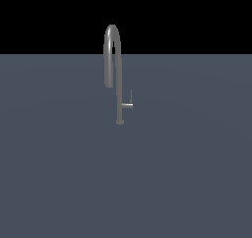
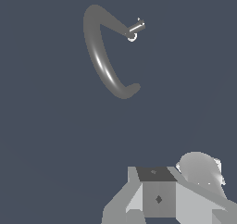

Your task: Turn on the faucet by rotating a designated handle.

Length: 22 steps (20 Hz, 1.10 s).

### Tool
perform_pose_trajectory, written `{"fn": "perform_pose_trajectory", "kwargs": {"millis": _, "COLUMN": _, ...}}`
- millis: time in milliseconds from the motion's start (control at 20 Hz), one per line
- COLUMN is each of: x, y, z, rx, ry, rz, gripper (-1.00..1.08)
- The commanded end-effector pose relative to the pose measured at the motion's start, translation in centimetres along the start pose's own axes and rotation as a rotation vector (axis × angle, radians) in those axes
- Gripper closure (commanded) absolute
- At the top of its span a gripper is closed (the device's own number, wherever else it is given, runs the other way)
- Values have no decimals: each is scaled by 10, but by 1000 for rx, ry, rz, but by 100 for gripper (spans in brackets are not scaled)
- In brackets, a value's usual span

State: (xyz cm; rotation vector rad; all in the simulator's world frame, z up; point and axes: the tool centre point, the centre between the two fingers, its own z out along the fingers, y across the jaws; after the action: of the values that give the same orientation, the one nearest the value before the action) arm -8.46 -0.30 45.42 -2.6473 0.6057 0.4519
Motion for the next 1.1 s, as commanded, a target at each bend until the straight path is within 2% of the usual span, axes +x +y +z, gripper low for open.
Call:
{"fn": "perform_pose_trajectory", "kwargs": {"millis": 0, "x": 18, "y": -2, "z": 4, "rx": 41, "ry": -38, "rz": 42, "gripper": 108}}
{"fn": "perform_pose_trajectory", "kwargs": {"millis": 600, "x": 102, "y": -5, "z": 32, "rx": 247, "ry": -234, "rz": 252, "gripper": 108}}
{"fn": "perform_pose_trajectory", "kwargs": {"millis": 1050, "x": 168, "y": 1, "z": 69, "rx": 421, "ry": -400, "rz": 429, "gripper": 108}}
